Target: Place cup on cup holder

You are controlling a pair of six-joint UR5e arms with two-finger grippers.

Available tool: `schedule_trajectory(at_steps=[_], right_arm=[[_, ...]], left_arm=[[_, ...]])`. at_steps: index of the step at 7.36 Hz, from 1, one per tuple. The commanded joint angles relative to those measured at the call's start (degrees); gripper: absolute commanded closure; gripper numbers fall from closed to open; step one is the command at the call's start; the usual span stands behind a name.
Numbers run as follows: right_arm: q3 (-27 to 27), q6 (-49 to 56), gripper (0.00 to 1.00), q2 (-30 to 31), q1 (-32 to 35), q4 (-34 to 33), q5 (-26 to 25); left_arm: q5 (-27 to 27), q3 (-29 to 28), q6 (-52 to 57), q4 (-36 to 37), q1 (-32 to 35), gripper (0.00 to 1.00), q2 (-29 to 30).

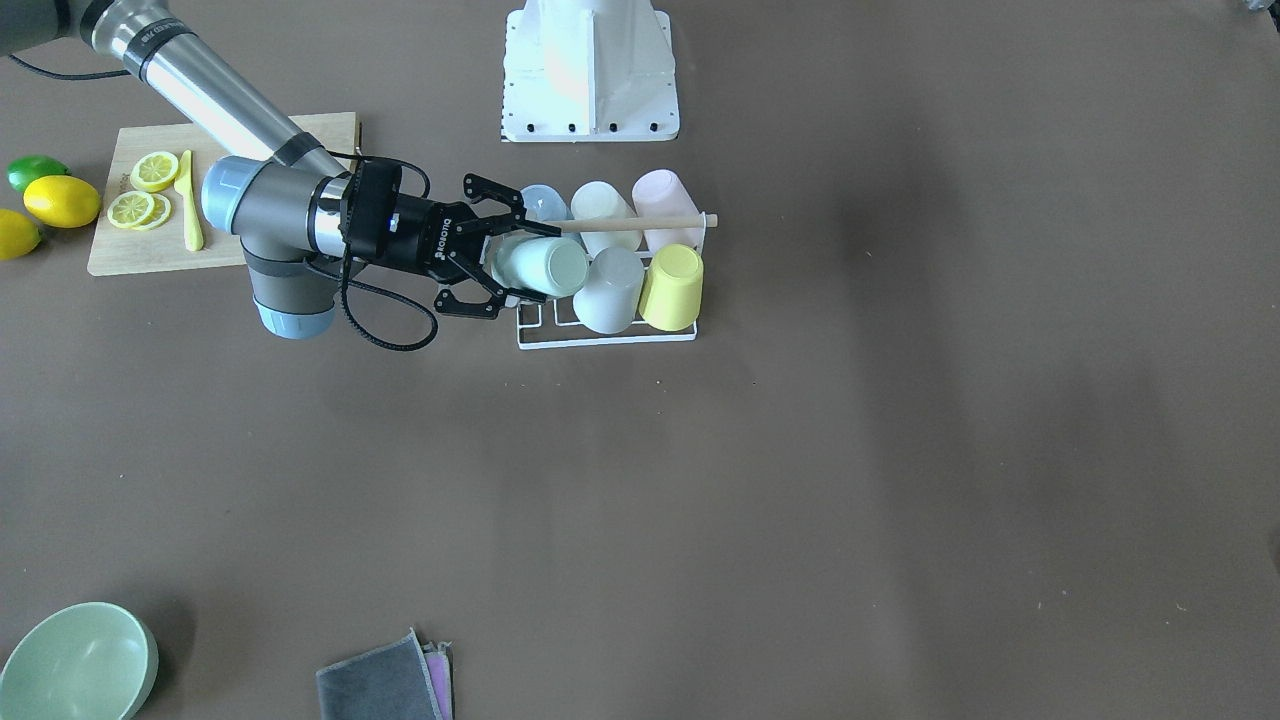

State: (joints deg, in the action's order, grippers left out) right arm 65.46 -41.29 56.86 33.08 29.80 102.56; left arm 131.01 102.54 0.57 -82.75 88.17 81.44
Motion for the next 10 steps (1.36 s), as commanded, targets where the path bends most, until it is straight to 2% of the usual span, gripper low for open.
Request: schedule_trajectory(at_steps=[1,4,5,6,7,8,10], right_arm=[[0.28,-0.1,0.0,0.18,1.01,2.18,-0.26],[1.42,-0.1,0.0,0.62,6.79,1.58,-0.61],[1.34,-0.1,0.0,0.8,11.52,-2.51,-0.96],[1.68,-0.1,0.0,0.62,16.7,-10.39,-1.05],[4.3,-0.01,0.0,0.53,20.93,-22.12,-0.79],[8.06,-0.1,0.0,0.71,23.32,-33.9,-0.96],[13.18,-0.28,0.0,0.79,24.66,-53.43,-0.79]], left_arm=[[-0.32,0.47,-0.13,0.05,-0.01,0.02,0.12],[-0.32,0.47,-0.13,0.13,-0.01,0.02,-0.32],[-0.32,0.38,-0.13,0.14,0.08,0.02,-0.41],[-0.32,0.38,-0.13,0.05,-0.01,0.02,-0.23],[-0.32,0.38,-0.13,0.05,-0.01,0.02,-0.23],[-0.32,0.21,-0.13,0.05,-0.01,0.02,-0.23],[-0.23,0.47,-0.13,-0.13,-0.01,0.02,-0.14]])
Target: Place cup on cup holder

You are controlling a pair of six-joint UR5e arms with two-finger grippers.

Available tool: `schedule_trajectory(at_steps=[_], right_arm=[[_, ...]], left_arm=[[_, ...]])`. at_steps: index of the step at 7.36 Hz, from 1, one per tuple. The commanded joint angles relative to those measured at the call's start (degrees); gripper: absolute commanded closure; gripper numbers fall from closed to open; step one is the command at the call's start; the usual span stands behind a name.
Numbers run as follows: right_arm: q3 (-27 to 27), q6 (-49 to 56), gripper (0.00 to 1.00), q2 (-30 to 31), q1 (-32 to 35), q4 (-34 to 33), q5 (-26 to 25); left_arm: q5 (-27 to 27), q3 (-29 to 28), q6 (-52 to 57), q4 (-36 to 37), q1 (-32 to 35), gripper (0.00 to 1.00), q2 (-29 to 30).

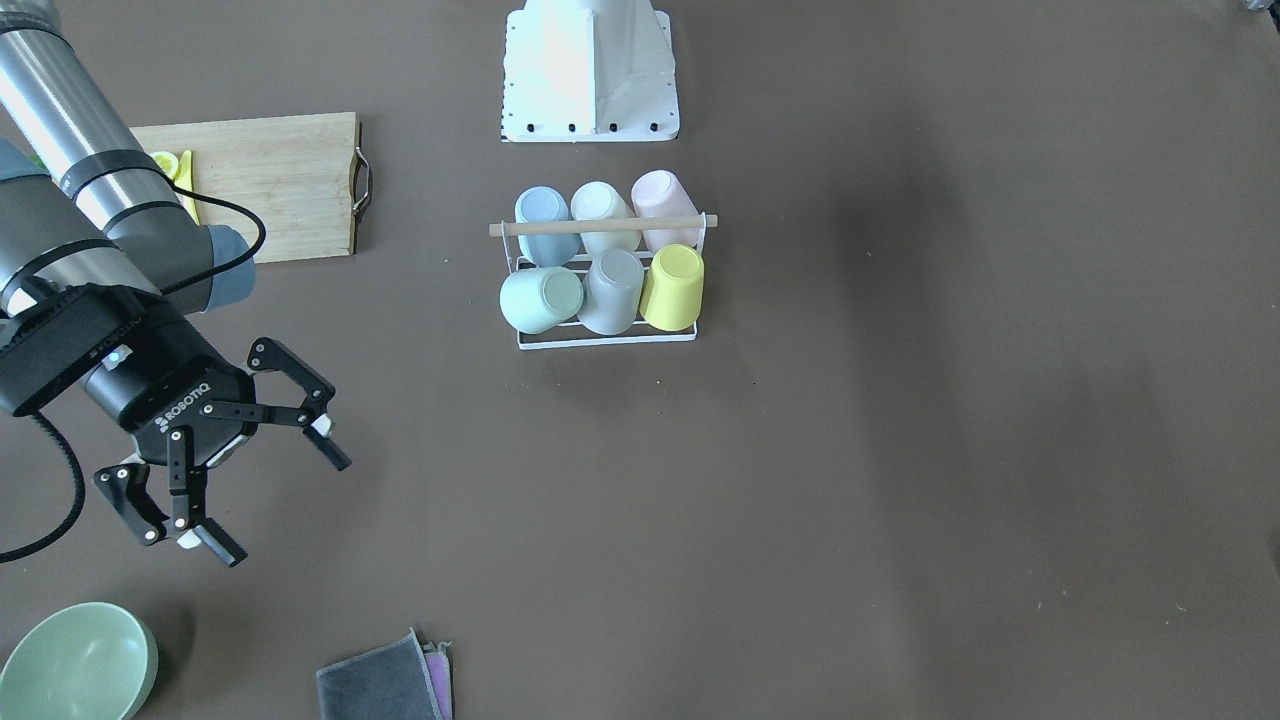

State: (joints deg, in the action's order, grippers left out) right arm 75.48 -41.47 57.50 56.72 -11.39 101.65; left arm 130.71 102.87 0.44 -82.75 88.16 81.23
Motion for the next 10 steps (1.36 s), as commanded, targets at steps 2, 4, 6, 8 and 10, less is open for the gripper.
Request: schedule_trajectory(at_steps=[2,4,6,8,10], right_arm=[[8.86,-1.42,0.0,1.9,1.03,-31.49,0.73],[22.1,-2.81,0.0,8.3,1.12,-53.55,3.88],[27.69,-9.13,0.0,16.13,1.2,-57.84,10.98],[28.5,-11.61,0.0,20.7,4.35,-65.48,19.94],[28.41,-11.35,0.0,23.87,11.19,-75.32,32.05]], left_arm=[[0.07,-0.12,0.17,-0.22,0.0,0.02,-0.2],[0.15,0.05,0.17,-0.4,0.0,0.02,-0.2],[0.16,0.14,0.17,-0.4,0.0,0.02,-0.02],[0.16,0.05,0.17,-0.49,0.0,0.02,0.06],[0.16,0.14,0.17,-0.49,0.0,0.02,0.15]])
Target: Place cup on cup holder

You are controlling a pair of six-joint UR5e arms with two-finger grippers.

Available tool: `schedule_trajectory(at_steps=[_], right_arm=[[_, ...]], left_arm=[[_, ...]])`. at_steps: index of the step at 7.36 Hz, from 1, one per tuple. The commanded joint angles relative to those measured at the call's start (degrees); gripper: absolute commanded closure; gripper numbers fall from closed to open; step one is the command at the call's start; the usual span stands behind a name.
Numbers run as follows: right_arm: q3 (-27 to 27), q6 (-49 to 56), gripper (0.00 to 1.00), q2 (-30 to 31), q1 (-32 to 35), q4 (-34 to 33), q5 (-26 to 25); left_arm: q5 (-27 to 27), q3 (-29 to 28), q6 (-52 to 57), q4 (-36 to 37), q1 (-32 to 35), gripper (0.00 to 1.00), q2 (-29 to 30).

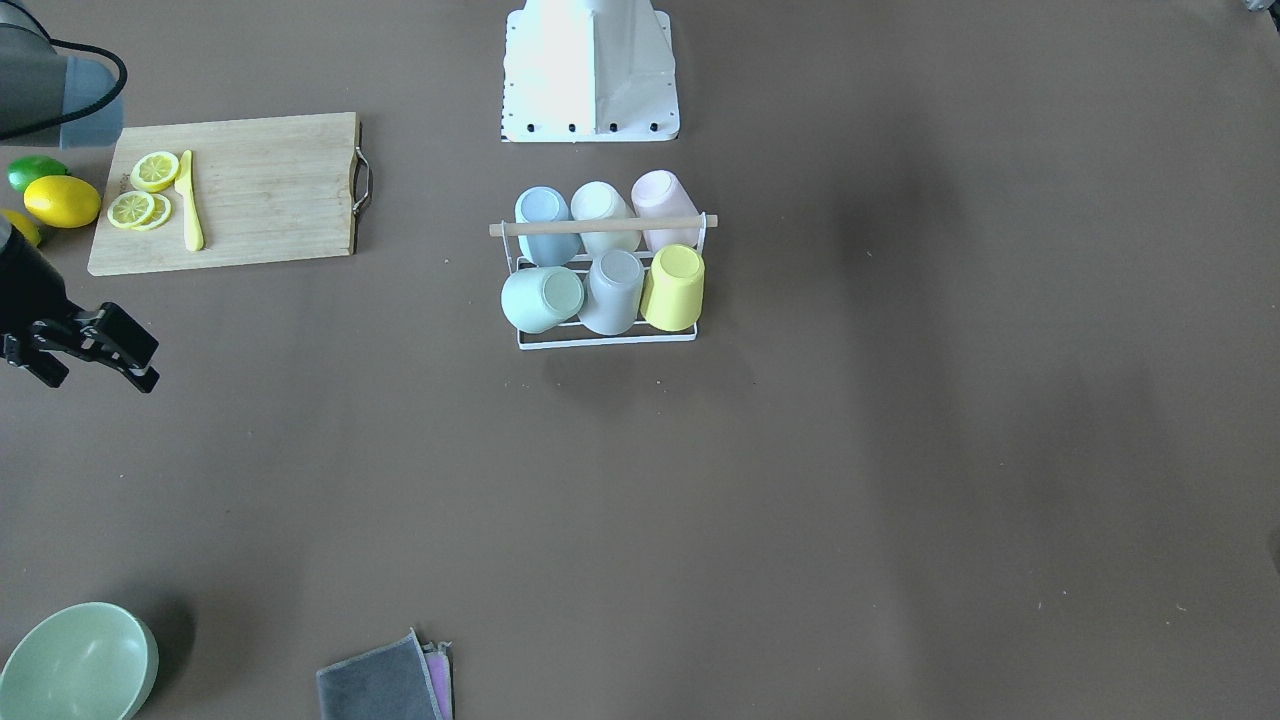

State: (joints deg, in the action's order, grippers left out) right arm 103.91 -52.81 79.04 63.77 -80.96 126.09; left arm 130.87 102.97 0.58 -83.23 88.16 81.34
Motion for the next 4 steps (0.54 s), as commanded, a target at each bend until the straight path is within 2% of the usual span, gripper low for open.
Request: schedule_trajectory(at_steps=[1,2,3,4], right_arm=[[-0.19,4.77,0.0,7.05,6.69,-6.05,9.08],[-0.72,17.96,0.0,12.23,9.76,-6.67,9.0],[-3.77,28.79,0.0,14.37,14.23,-7.54,9.09],[-7.98,34.9,0.0,14.48,18.01,-7.99,9.18]], left_arm=[[0.0,-0.05,-0.05,0.0,0.0,0.02,0.05],[0.09,-0.05,-0.05,0.0,0.0,0.02,0.05],[0.09,-0.14,-0.05,0.0,0.0,0.02,0.05],[0.09,-0.14,-0.14,0.0,0.0,0.02,0.14]])
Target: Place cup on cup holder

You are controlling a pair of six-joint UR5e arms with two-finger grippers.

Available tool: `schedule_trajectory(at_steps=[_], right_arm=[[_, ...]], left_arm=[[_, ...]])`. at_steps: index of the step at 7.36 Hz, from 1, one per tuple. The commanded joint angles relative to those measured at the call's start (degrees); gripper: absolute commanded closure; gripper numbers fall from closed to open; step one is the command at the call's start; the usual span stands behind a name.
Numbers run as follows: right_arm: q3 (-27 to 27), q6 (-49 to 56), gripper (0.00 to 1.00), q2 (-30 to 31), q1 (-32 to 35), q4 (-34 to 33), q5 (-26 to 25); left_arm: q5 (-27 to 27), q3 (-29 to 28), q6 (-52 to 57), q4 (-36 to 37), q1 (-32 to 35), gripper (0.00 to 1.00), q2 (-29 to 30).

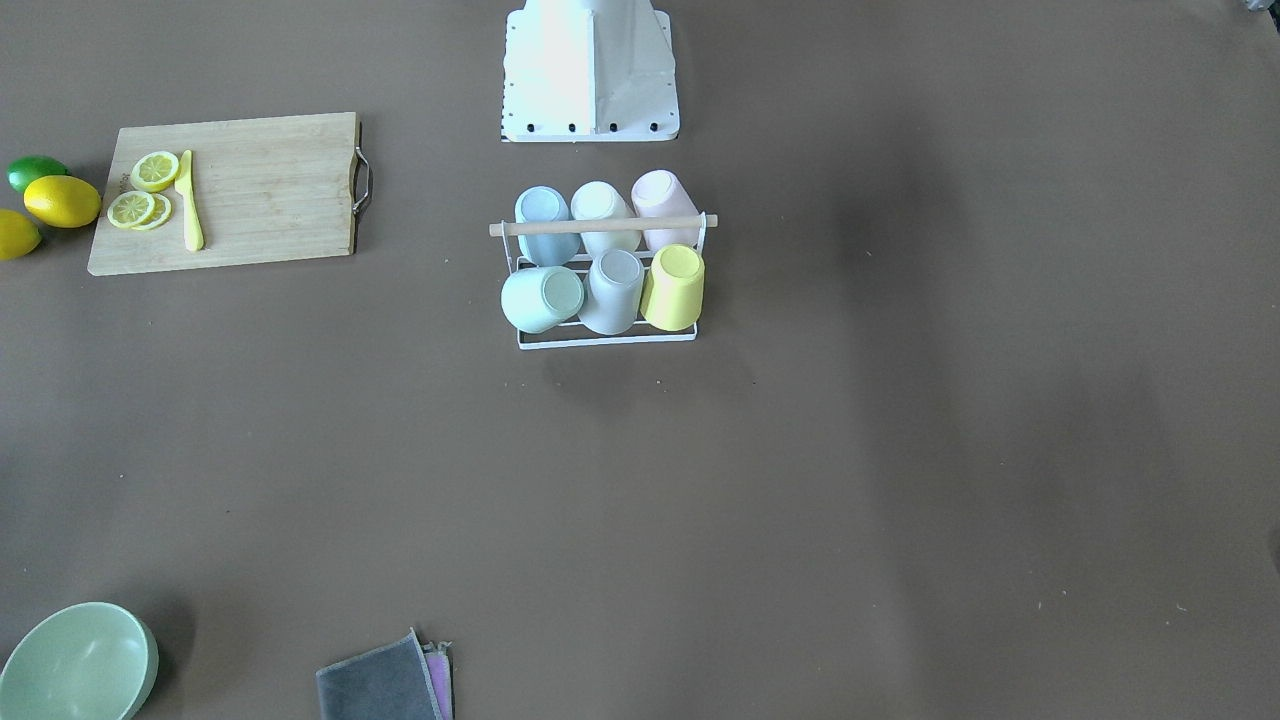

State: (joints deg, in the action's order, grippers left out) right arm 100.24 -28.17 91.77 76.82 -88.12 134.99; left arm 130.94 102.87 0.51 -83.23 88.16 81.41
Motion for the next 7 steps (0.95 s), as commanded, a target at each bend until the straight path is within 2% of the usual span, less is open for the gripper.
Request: schedule_trajectory(at_steps=[1,2,3,5,7], right_arm=[[-8.79,14.41,0.0,1.74,7.62,-0.65,0.27],[-12.49,16.89,0.0,1.65,9.39,-0.39,0.27],[-13.31,17.0,0.0,2.0,10.1,-0.65,-0.51],[-13.58,17.01,0.0,1.74,11.59,-0.65,-0.17],[-11.74,17.09,0.0,2.62,16.24,-0.74,0.18]], left_arm=[[0.01,-0.13,-0.07,0.0,0.0,0.02,0.07],[0.01,-0.21,-0.07,0.0,0.0,0.02,-0.02],[0.01,-0.22,-0.07,0.0,0.0,0.02,-0.02],[0.01,-0.13,-0.07,0.0,0.0,0.02,-0.02],[0.01,-0.22,-0.07,0.0,0.0,0.02,0.07]])
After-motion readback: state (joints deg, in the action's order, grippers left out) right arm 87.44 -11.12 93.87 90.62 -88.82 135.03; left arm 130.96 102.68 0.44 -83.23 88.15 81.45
